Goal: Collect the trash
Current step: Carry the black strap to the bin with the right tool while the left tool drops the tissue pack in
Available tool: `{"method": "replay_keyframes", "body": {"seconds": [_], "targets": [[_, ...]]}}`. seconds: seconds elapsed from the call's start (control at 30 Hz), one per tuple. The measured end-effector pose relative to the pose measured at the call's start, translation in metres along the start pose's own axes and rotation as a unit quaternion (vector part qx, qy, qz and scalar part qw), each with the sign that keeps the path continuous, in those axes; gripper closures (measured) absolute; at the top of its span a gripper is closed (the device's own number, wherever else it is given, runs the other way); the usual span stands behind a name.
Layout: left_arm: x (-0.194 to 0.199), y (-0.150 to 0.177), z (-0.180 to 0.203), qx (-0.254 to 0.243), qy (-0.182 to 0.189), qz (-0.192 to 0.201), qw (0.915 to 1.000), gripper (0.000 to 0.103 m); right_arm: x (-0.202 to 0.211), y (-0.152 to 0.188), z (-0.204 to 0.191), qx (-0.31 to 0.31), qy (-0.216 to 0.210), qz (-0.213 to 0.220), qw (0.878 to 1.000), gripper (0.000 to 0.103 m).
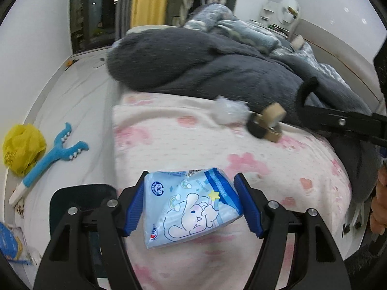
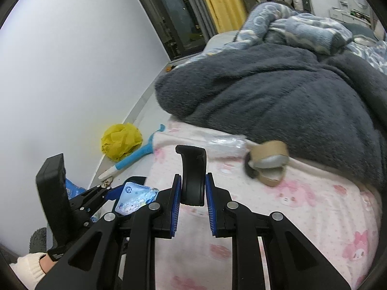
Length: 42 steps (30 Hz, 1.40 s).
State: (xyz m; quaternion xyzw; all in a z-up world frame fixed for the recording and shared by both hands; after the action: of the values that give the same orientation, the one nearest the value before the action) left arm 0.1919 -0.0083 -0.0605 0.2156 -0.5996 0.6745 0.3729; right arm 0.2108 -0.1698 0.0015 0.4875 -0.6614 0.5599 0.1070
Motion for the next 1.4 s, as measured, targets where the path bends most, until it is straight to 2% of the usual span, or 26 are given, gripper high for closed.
{"method": "replay_keyframes", "body": {"seconds": [0.47,0.83,1.07,1.4], "targets": [[0.015,0.011,-0.067,0.041,-0.049,0.0,0.9979,0.03,-0.009,-0.014,-0.056,0.037,-0.029,0.004,0.999,0.083],[0.012,0.035,-0.125,0.084,-0.072,-0.026,0.9935,0.03,-0.033,-0.018,-0.103,0.065,-0.054,-0.007,0.996,0.083],[0.007,0.059,-0.165,0.116,-0.08,-0.059,0.9883,0.03,-0.053,-0.017,-0.136,0.084,-0.073,-0.019,0.994,0.083],[-0.008,0.108,-0.224,0.171,-0.088,-0.129,0.9728,0.03,-0.087,-0.011,-0.187,0.119,-0.096,-0.045,0.987,0.083]]}}
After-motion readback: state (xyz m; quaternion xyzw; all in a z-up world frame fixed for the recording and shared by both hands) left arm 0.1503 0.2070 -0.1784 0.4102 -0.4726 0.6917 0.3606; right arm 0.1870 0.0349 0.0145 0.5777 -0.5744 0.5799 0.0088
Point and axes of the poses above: each gripper's, at about its wrist camera, not at the fingertips, and x roughly against the way its jaws point, z to its right, y to its underside, the point moved 1 cm from there along -x, roughly the way its jaws point, and after that the axes turned 3 degrees about y, right-handed, at the moved point
